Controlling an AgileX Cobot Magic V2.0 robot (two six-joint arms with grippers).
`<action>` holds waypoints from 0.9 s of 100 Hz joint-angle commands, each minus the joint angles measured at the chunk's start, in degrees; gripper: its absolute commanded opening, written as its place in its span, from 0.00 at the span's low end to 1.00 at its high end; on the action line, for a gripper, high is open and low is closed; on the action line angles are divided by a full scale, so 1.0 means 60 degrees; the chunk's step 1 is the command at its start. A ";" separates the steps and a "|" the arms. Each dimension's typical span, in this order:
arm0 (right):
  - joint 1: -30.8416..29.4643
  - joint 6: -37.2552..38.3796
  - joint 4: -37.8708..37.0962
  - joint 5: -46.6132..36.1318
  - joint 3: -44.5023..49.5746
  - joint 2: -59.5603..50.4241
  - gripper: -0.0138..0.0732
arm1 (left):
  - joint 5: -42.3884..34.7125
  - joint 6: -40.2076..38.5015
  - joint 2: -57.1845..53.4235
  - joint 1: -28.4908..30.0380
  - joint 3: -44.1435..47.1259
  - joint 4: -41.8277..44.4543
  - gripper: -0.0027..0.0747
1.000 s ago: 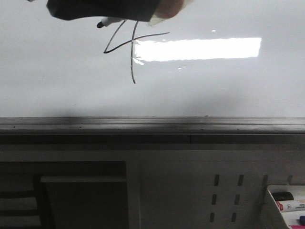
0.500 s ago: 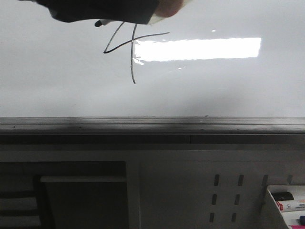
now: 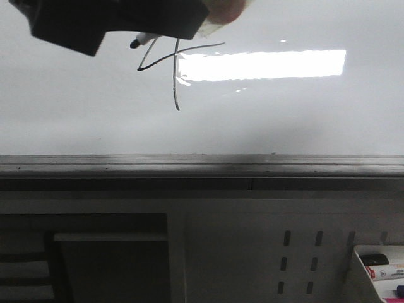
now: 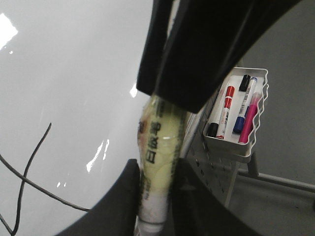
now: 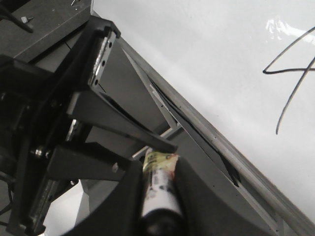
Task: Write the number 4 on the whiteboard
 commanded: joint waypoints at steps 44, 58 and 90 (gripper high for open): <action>-0.1888 -0.0078 0.0453 -0.1922 -0.0178 -0.2126 0.54 | -0.2973 -0.0418 -0.2207 0.2821 0.1172 -0.4936 0.01; -0.1888 -0.0078 0.0471 -0.2239 0.0240 -0.2416 0.54 | -0.4054 -0.0499 -0.1942 0.2847 0.1512 -0.5689 0.01; -0.1888 -0.0078 0.0557 -0.2118 0.0679 -0.2437 0.54 | -0.5379 -0.1308 0.0065 0.2847 0.1426 -0.5647 0.01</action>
